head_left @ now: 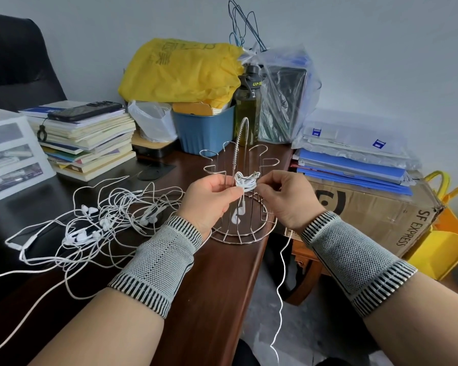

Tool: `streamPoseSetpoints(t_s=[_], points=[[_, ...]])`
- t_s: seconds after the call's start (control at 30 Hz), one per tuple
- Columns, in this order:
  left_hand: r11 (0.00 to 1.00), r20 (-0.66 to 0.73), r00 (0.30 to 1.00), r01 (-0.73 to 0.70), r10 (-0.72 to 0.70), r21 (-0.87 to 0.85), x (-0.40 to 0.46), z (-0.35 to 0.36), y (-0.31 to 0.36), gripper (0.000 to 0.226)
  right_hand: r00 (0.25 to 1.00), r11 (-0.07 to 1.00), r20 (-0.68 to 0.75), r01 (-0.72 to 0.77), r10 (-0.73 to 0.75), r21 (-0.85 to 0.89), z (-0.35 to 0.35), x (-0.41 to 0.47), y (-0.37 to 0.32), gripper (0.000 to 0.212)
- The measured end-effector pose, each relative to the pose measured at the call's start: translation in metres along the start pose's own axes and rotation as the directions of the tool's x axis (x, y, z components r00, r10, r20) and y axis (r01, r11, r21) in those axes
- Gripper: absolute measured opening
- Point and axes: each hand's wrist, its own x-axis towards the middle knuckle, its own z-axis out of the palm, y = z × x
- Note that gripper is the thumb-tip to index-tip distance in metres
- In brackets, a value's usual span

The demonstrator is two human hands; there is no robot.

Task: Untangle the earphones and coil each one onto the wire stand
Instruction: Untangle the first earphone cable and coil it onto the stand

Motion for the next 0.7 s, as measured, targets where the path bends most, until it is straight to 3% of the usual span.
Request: streamPoseSetpoints(t_s=[0.1,0.27,0.33,0.57,0.7], points=[[1.0,0.01,1.0,0.006,-0.006,-0.013,0.0,0.0,0.0,0.008,1.0,0.999,0.015,0.008,-0.007,-0.038,-0.001,0.002,0.001,0.012],[1.0,0.02,1.0,-0.001,0.001,-0.009,0.0,0.0,0.0,0.008,0.982,0.943,-0.176,0.001,-0.063,-0.332,-0.003,0.005,-0.008,0.018],[1.0,0.022,1.0,0.003,-0.003,-0.013,0.0,0.0,0.0,0.008,0.981,0.907,-0.175,0.003,-0.085,-0.421,-0.01,0.008,-0.015,0.024],[0.999,0.035,0.999,0.017,-0.015,-0.038,0.001,0.0,-0.002,0.008,0.955,0.669,0.003,0.211,-0.298,-0.713,-0.024,0.013,-0.044,0.015],[0.998,0.05,0.999,0.024,-0.021,-0.057,0.002,-0.001,-0.003,0.009,0.949,0.569,0.209,0.309,-0.237,-0.762,-0.029,0.035,-0.063,0.015]])
